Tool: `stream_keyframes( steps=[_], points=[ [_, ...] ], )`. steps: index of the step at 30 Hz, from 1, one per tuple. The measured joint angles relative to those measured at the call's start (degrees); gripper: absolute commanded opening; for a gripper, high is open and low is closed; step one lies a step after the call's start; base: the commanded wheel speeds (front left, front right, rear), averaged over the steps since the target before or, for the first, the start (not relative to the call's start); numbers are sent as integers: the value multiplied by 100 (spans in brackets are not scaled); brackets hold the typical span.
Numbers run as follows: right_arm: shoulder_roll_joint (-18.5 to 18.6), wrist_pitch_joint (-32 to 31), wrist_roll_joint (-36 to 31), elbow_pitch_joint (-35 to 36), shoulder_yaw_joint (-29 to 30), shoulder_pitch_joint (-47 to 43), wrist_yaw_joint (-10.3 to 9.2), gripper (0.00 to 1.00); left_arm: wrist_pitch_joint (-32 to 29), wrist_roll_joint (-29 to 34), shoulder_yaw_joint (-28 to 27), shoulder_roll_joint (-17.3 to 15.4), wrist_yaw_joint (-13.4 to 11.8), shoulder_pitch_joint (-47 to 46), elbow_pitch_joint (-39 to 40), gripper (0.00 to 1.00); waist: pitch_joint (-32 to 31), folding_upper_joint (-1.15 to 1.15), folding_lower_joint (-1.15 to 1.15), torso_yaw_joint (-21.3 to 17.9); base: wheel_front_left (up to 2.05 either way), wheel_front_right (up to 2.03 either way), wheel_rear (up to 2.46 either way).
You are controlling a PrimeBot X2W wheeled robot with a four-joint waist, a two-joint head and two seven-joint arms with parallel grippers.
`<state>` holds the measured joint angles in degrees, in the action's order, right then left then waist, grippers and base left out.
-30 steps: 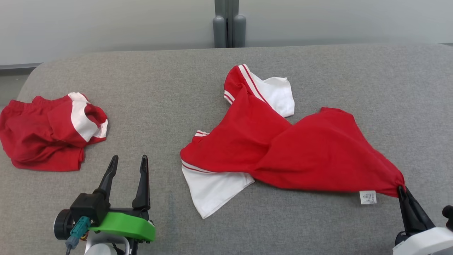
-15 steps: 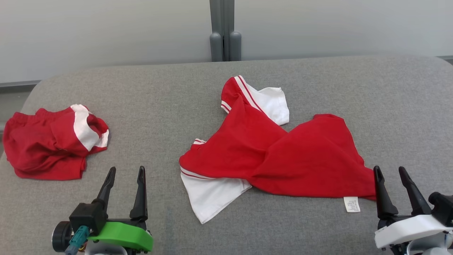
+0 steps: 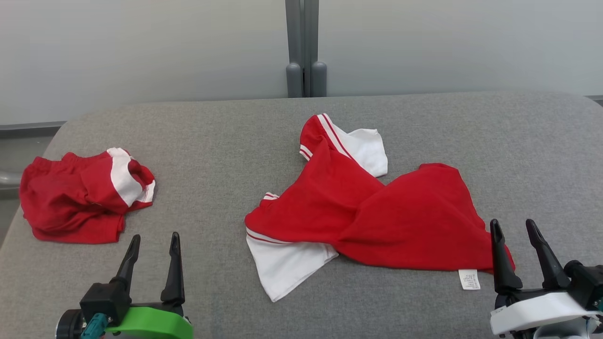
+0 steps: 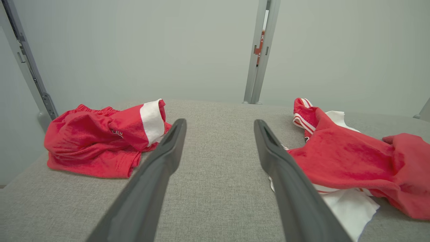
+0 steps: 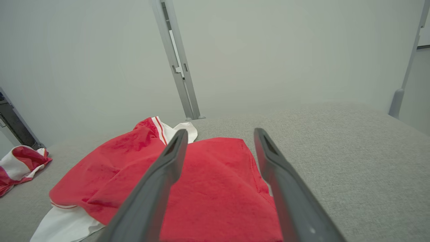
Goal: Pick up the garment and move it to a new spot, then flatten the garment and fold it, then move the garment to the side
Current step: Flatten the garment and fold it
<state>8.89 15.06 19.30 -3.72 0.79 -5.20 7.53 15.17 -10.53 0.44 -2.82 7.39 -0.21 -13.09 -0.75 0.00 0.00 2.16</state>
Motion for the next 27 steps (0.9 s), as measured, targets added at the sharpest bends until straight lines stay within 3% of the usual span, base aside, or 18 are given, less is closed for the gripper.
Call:
stream_keyframes(
  steps=[27],
  points=[
    [-108,0,-313,296,-118,-163,0,100,0,77,-219,-1,0,114,68,100,-55,0,0,59,0,0,0]
  ],
)
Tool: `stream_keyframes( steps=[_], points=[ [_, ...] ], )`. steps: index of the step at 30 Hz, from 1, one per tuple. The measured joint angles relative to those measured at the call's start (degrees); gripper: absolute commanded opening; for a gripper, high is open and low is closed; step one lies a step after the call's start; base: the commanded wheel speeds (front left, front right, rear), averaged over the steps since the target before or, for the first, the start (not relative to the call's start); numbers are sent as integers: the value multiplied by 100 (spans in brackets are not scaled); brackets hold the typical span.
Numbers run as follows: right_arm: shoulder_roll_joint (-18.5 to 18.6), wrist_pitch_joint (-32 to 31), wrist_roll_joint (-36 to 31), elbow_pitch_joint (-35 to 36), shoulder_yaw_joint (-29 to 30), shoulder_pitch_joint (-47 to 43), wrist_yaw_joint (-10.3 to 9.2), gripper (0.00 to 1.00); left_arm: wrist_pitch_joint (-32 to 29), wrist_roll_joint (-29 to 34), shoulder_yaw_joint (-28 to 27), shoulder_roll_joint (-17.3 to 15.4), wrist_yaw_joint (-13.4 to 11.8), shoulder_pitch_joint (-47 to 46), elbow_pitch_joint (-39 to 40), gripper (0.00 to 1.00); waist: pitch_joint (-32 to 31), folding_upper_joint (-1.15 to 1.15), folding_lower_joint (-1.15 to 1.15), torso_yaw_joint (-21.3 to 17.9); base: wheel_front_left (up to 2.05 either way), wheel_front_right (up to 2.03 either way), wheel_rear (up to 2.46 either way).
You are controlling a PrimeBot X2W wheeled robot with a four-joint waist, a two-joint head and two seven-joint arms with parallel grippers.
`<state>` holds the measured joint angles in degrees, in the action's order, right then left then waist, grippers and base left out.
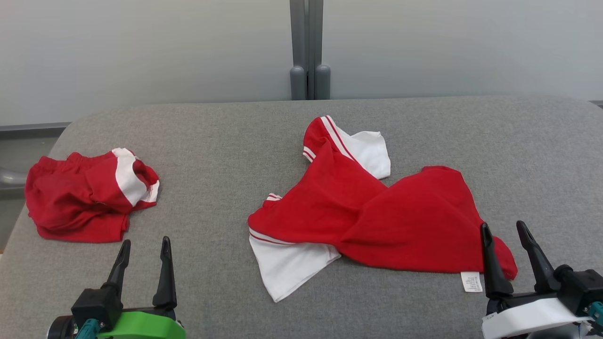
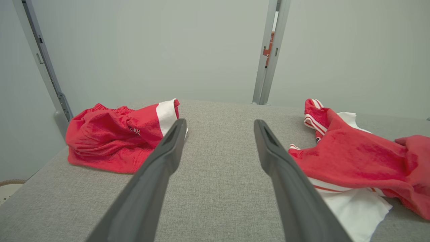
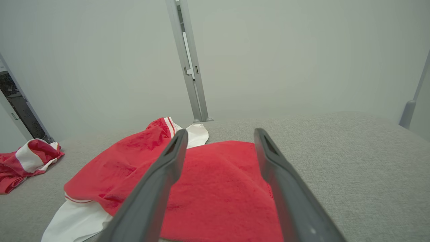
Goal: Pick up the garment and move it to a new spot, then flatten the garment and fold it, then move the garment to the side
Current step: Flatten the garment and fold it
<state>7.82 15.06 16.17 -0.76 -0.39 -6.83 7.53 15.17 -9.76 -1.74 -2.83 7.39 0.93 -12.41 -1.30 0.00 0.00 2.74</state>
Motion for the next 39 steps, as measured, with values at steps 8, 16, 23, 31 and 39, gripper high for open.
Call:
stream_keyframes(
  steps=[8,16,23,31,39],
  points=[
    [-10,0,-2,-41,-16,0,0,100,0,0,0,0,0,9,-4,100,5,0,0,-3,0,0,0],
    [-11,0,-10,-101,-35,11,0,100,0,-1,58,-1,0,9,-59,100,8,0,0,-31,0,0,0],
    [43,0,-144,-353,75,135,0,100,0,-76,735,-2,0,-15,-422,100,43,0,0,-86,0,0,0],
    [231,0,-244,-1225,275,538,0,100,0,-377,1660,2,1,-224,-1106,100,192,0,0,-193,0,0,0],
    [430,0,-178,-2512,255,1185,0,100,-3,-756,2207,3,1,-688,-1997,100,537,0,0,-280,0,0,0]
  ],
)
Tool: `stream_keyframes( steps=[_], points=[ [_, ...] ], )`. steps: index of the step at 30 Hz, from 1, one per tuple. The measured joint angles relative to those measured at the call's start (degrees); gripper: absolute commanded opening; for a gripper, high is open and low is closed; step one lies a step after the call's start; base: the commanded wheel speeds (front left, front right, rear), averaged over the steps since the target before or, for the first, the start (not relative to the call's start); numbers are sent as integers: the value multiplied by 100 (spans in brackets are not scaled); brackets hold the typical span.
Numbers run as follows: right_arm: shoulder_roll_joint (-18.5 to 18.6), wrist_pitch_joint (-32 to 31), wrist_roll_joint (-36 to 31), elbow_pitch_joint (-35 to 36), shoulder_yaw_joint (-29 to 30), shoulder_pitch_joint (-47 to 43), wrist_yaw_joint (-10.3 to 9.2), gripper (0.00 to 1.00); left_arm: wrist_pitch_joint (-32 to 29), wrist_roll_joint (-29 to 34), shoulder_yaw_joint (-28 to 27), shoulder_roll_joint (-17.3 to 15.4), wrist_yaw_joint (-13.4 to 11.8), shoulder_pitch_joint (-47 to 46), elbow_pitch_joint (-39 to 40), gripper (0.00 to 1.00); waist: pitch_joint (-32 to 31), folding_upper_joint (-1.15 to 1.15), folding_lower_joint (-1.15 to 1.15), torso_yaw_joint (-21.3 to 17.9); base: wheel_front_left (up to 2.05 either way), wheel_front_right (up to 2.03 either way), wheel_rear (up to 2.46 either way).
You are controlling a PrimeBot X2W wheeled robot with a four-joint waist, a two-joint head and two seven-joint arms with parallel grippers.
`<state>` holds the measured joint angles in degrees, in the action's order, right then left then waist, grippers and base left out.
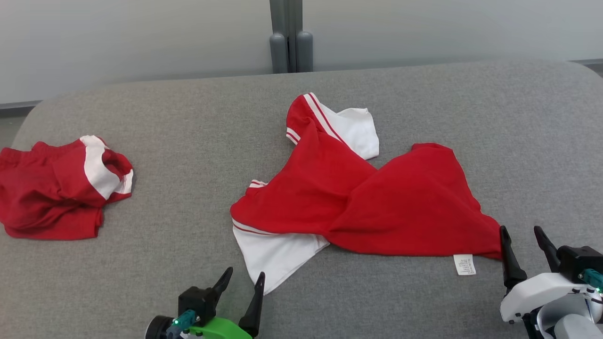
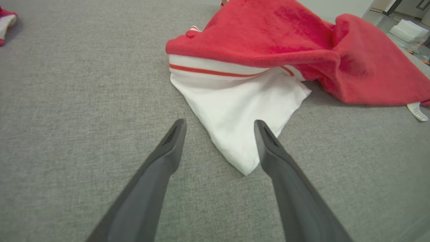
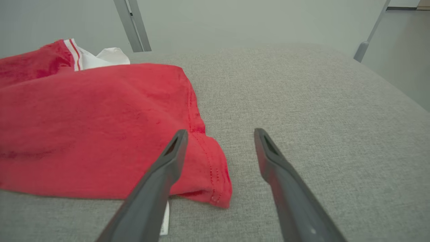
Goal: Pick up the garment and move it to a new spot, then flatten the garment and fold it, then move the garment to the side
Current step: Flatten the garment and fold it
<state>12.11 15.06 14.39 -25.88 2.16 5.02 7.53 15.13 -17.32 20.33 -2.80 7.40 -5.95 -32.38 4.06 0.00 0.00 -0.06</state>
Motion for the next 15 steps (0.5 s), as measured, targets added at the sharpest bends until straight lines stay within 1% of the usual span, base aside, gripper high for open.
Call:
stream_keyframes(
  steps=[6,13,15],
  points=[
    [24,0,120,-828,-94,389,0,100,0,-189,270,1,0,-309,-371,100,284,0,0,-36,0,0,0],
    [-37,1,296,-1417,-336,624,0,100,12,-457,471,1,0,-539,-724,100,465,0,0,-63,0,0,0],
    [-38,11,344,-1469,-431,670,-1,100,14,-502,577,-1,0,-618,-781,100,488,0,0,-60,0,0,0]
  ],
)
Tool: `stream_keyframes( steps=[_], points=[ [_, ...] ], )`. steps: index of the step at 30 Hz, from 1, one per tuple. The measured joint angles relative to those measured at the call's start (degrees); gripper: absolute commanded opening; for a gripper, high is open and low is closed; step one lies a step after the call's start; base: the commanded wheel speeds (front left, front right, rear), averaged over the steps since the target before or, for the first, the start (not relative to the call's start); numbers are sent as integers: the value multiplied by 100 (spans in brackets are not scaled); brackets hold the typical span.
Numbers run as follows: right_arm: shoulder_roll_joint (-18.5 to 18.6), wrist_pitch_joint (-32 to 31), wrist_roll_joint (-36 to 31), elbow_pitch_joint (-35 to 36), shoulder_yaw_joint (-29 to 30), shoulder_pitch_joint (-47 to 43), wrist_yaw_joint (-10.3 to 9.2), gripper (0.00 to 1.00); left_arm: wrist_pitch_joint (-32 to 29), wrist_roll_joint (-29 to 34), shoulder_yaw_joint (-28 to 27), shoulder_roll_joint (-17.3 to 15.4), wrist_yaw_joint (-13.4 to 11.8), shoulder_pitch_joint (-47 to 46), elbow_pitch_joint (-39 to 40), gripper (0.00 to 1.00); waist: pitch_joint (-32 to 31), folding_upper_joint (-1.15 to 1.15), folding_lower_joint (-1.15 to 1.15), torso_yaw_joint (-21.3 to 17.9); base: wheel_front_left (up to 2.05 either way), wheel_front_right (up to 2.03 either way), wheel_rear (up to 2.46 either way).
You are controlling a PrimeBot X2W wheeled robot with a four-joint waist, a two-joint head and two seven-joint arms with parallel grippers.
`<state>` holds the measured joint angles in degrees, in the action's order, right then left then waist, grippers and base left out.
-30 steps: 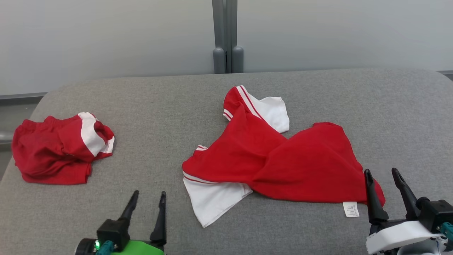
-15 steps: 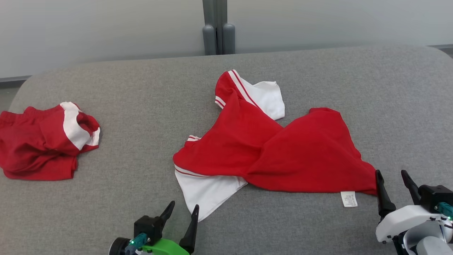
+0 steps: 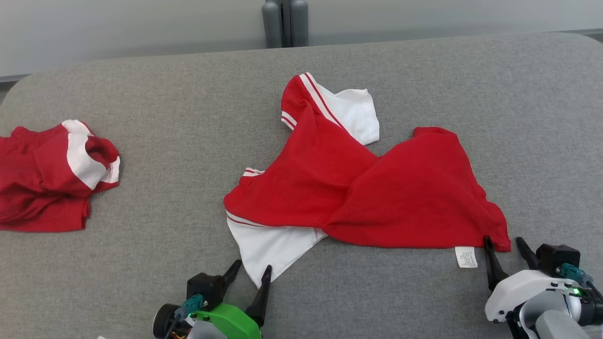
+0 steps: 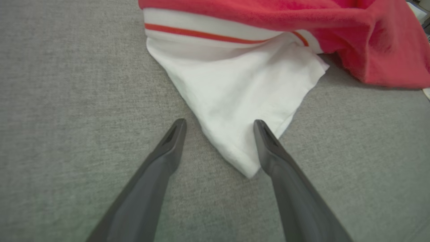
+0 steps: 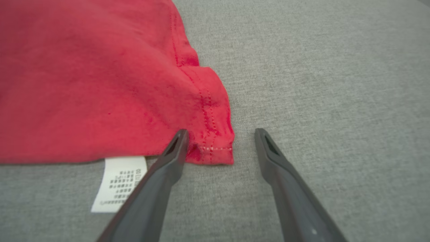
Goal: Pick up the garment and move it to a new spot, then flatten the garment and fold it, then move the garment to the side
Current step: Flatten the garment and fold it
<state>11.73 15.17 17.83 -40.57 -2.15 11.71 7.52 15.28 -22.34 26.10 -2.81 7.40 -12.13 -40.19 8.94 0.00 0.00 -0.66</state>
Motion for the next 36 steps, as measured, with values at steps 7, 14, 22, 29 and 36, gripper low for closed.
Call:
stream_keyframes(
  steps=[7,14,22,29,36],
  points=[
    [-18,8,393,-118,-352,89,-1,0,-2,-500,420,-5,-1,-150,7,0,0,0,0,-21,0,0,0],
    [31,-2,595,720,-490,-62,0,0,-12,-610,46,2,0,-152,634,0,-57,0,0,-17,0,0,0],
    [171,-3,710,1891,-643,177,0,0,-14,-554,-575,-70,0,-597,1569,0,-23,0,0,-43,0,0,0],
    [388,-3,984,1824,-1170,1596,0,0,-13,-695,-354,-679,0,-2111,1507,0,197,0,0,-94,0,0,0],
    [528,-83,1838,782,-1536,4081,0,0,-290,-1484,-263,-1094,0,-4532,771,0,662,0,0,-138,0,0,0]
  ],
)
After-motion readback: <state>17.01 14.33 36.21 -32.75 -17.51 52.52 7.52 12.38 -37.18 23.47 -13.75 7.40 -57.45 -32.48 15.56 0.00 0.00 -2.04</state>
